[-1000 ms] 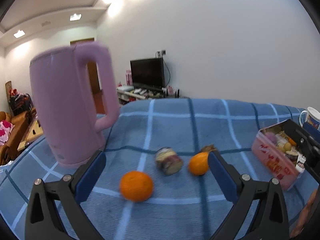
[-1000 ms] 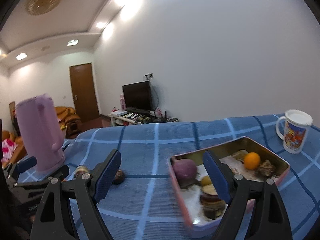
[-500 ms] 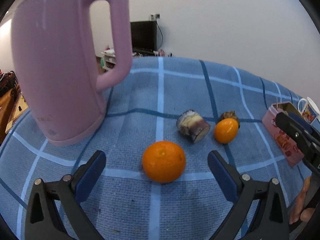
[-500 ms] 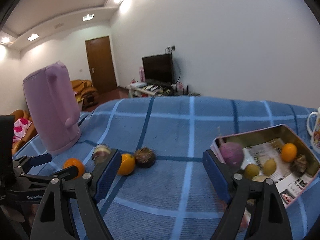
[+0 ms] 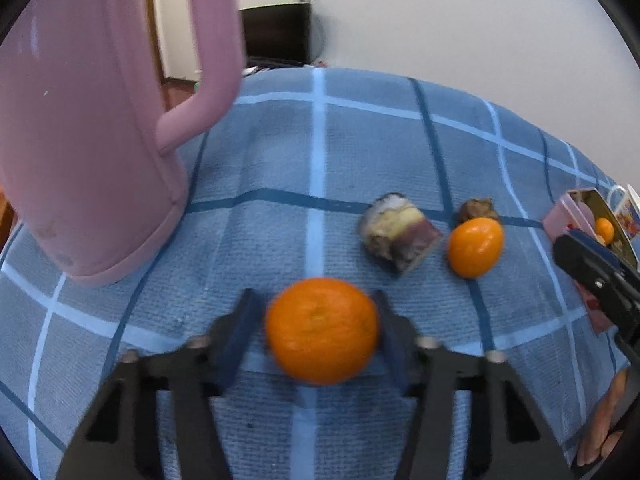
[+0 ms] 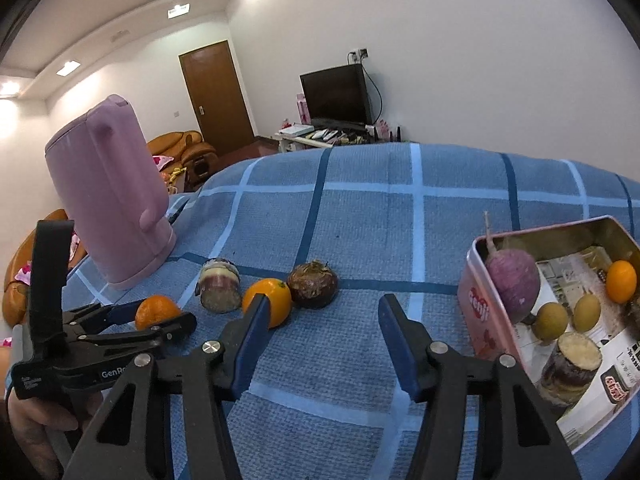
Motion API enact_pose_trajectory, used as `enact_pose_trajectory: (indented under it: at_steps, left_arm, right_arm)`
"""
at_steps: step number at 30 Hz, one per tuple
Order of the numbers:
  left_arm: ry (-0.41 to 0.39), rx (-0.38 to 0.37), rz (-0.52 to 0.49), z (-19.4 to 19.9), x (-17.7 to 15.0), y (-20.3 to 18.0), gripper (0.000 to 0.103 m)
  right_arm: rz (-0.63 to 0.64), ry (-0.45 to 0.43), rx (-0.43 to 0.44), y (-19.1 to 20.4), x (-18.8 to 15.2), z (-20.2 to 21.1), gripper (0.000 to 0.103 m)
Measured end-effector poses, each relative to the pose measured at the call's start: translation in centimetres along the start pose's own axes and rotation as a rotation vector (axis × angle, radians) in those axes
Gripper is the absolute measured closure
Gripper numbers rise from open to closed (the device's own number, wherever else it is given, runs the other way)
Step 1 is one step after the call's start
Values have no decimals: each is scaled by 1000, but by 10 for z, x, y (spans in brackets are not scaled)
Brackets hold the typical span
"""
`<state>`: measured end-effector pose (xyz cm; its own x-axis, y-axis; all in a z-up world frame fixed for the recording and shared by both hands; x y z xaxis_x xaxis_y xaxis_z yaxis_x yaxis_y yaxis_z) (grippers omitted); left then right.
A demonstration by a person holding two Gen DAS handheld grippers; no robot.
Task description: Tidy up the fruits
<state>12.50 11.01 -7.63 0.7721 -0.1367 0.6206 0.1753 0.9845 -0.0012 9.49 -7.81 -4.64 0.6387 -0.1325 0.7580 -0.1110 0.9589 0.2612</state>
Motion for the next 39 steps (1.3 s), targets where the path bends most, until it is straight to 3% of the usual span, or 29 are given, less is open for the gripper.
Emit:
enact_pose_trajectory:
  at_steps: [4, 8, 11, 14, 22, 28, 29, 30, 36, 39]
  left_arm:
    - [-25, -18, 27, 6, 0, 4, 54]
    - [-154, -36, 74, 33, -1, 9, 54]
    - [-257, 6, 86, 49, 2, 11, 54]
    - [-307, 46, 101, 60, 5, 17, 54]
    - [-291, 41, 142, 58, 4, 25, 54]
    - [-297, 38, 163, 59, 3, 27, 53]
    - [-299, 37, 166, 60, 3, 27, 53]
    - [-302, 37, 170, 60, 3, 28, 53]
    - [-311, 45, 169, 60, 1, 29, 53]
    - [-327, 48, 169, 62, 0, 30, 53]
  right_arm:
    - [-15, 22, 7, -2, 0, -4, 45]
    - [-48, 56, 9, -4, 1, -15, 45]
    - [-62, 97, 40, -1, -1, -25, 45]
    - [-34, 130, 89, 10, -3, -31, 49]
    - [-47, 228, 124, 36, -6, -66, 49]
    - [-39, 222, 126, 47, 0, -73, 51]
    - [-37, 224, 125, 47, 0, -72, 54]
    - [-33, 234, 122, 45, -1, -74, 65]
    - [-36, 232, 154, 42, -1, -70, 66]
    - [-55, 191, 193, 38, -2, -56, 66]
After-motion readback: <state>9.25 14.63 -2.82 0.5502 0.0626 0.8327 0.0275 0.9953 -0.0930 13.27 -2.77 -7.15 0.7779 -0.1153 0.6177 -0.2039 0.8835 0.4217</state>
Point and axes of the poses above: each gripper's, at about its wrist camera, not at the fingertips, and z roughly against the way its jaws point, y to its left, x to its top, the point moved 4 cm from there along -z, roughly the way its jaws point, and after that the axes turned 5 degrees about -z, right-handed, at the moved point
